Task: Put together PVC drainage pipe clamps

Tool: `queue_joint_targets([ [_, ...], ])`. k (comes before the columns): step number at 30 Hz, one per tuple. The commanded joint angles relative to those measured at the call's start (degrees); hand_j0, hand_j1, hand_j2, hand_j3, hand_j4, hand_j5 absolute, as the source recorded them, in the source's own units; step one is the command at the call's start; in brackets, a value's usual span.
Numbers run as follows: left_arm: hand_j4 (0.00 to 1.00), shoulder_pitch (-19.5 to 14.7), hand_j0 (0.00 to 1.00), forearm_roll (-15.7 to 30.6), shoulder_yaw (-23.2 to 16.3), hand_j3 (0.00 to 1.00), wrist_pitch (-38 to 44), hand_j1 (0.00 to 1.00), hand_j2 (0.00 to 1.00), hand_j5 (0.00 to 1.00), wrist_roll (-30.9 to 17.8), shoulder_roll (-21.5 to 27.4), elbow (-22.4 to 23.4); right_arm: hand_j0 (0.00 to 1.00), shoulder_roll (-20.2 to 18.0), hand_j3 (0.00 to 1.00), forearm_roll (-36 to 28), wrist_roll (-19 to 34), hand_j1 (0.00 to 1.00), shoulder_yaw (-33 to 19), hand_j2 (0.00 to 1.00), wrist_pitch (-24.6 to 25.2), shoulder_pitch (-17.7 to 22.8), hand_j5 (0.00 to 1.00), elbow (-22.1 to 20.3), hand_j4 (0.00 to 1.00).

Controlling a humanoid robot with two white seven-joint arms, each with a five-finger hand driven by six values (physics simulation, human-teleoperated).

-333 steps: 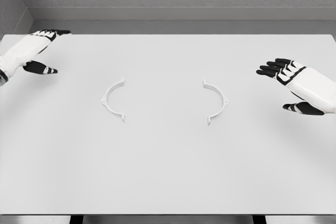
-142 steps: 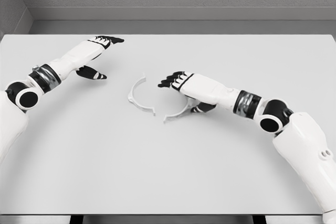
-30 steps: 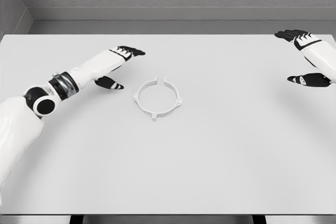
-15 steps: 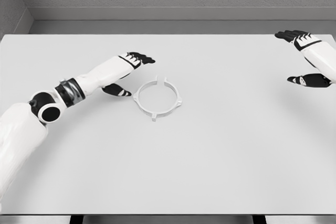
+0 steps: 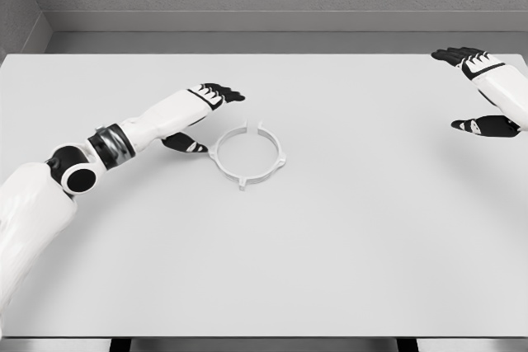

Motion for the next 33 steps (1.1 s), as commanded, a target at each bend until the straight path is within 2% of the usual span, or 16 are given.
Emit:
queue_joint_targets([
  [1, 1.00, 0.00, 1.00, 0.56, 0.07, 1.00, 0.04, 1.00, 1.00, 1.00, 0.04, 0.29, 0.22, 1.00, -0.07, 1.00, -0.42, -0.03, 1.00, 0.00, 1.00, 0.10, 0.00, 1.00, -0.01, 1.00],
  [33, 1.00, 1.05, 1.00, 0.12, 0.07, 1.00, 0.04, 1.00, 1.00, 1.00, -0.05, -1.38, -0.48, 1.00, -0.07, 1.00, -0.42, -0.03, 1.00, 0.00, 1.00, 0.10, 0.00, 1.00, -0.10, 1.00],
])
